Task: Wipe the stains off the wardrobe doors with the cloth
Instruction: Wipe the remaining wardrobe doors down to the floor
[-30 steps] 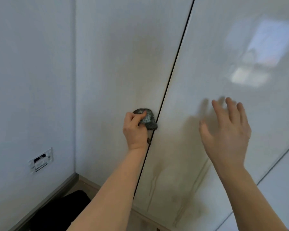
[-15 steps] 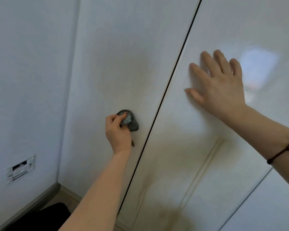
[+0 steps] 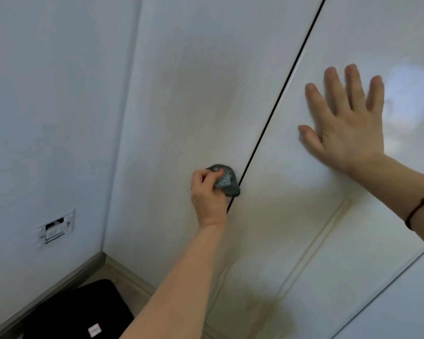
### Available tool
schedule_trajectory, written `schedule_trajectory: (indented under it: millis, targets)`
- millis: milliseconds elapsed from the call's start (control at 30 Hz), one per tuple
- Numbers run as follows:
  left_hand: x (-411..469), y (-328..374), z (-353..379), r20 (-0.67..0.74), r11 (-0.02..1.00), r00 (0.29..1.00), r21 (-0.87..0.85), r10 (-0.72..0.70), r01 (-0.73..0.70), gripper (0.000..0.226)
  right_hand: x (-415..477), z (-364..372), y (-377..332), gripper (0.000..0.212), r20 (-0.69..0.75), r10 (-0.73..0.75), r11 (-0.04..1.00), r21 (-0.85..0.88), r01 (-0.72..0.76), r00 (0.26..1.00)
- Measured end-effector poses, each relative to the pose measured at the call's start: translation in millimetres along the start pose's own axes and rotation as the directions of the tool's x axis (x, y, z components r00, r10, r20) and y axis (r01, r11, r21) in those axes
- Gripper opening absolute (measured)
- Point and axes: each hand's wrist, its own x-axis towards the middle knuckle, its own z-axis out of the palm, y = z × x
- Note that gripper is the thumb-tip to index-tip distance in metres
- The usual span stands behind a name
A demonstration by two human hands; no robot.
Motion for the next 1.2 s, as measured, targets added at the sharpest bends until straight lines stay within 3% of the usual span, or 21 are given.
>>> schedule_trajectory:
  millis: [100, 167, 200, 267, 333, 400, 500, 567, 700, 800, 867, 933, 1000, 1100, 1200]
  targets:
    - [-19.6, -31.5, -20.1, -0.051, 0.971, 0.974, 0.087, -0.221, 0.225, 0.049, -1.3, 0.8, -3.2, 0.069, 0.006, 0.013, 1.000, -0.005, -0.013, 1.000]
    - [-16.0, -14.2, -19.4, -0.055, 0.944, 0.948, 0.088, -0.313, 0.317, 0.045, -1.8, -2.2, -2.1, 0.070, 0.029, 0.008, 1.000, -0.004, -0.008, 1.000]
    - [-9.5, 2.1, -14.8, -0.032, 0.958, 0.961, 0.071, -0.275, 0.277, 0.042, -2.0, -2.8, -2.5, 0.071, 0.027, 0.010, 1.000, -0.007, -0.009, 1.000]
    - [5.6, 40.1, 3.0, 0.090, 0.999, 0.995, 0.016, -0.051, 0.050, 0.037, -2.0, -1.5, -2.1, 0.071, 0.012, 0.014, 1.000, -0.017, -0.014, 1.000]
    - [14.0, 66.0, 19.5, 0.208, 0.995, 0.973, -0.054, 0.097, -0.087, 0.045, 0.5, 0.6, -0.8, 0.070, -0.025, 0.003, 1.000, -0.028, -0.003, 1.000]
    - [13.4, 60.1, 25.7, 0.198, 0.989, 0.973, -0.111, 0.118, -0.097, 0.053, 1.5, 2.6, 2.3, 0.069, -0.046, -0.001, 0.999, -0.034, 0.000, 0.999]
    - [-6.2, 19.6, 16.3, 0.074, 0.990, 0.991, -0.090, 0.116, -0.109, 0.046, -1.5, 6.5, 0.8, 0.070, -0.043, -0.007, 1.000, -0.025, 0.006, 0.999]
    - [-21.0, -6.2, 3.4, 0.019, 0.999, 0.999, -0.010, 0.033, -0.033, 0.041, -3.2, 5.6, 2.2, 0.070, -0.048, -0.014, 1.000, -0.023, 0.013, 0.999]
    - [-35.6, -52.9, -35.5, -0.073, 0.951, 0.965, 0.168, -0.250, 0.259, 0.035, -6.9, 0.7, -0.6, 0.069, -0.018, 0.002, 1.000, -0.030, -0.003, 1.000]
    - [-25.1, -30.9, -35.7, -0.051, 0.919, 0.939, 0.194, -0.339, 0.342, 0.036, -4.4, -3.4, -1.4, 0.069, -0.022, 0.002, 1.000, -0.027, -0.002, 1.000]
    - [-4.8, 9.0, -20.7, 0.070, 0.981, 0.983, 0.112, -0.169, 0.160, 0.036, -3.7, -4.5, -1.4, 0.069, -0.016, 0.007, 1.000, -0.023, -0.008, 1.000]
    - [23.1, 50.2, -0.7, 0.214, 0.999, 0.976, -0.015, 0.042, -0.040, 0.034, -2.3, -2.4, -1.1, 0.069, -0.028, 0.001, 1.000, -0.027, -0.002, 1.000]
    - [45.4, 80.4, 13.2, 0.254, 0.989, 0.958, -0.095, 0.131, -0.110, 0.034, -2.4, -2.4, -0.4, 0.069, -0.046, -0.006, 1.000, -0.025, 0.005, 0.999]
    - [60.4, 66.3, 16.6, 0.048, 0.992, 0.997, -0.110, 0.063, -0.058, 0.031, -3.6, 1.7, 0.4, 0.069, -0.068, 0.005, 1.000, -0.015, -0.006, 0.998]
    - [54.0, -4.1, -1.1, -0.241, 0.982, 0.952, -0.031, -0.189, 0.188, 0.024, -1.7, 4.8, 0.0, 0.068, -0.084, 0.003, 1.000, -0.029, -0.005, 0.996]
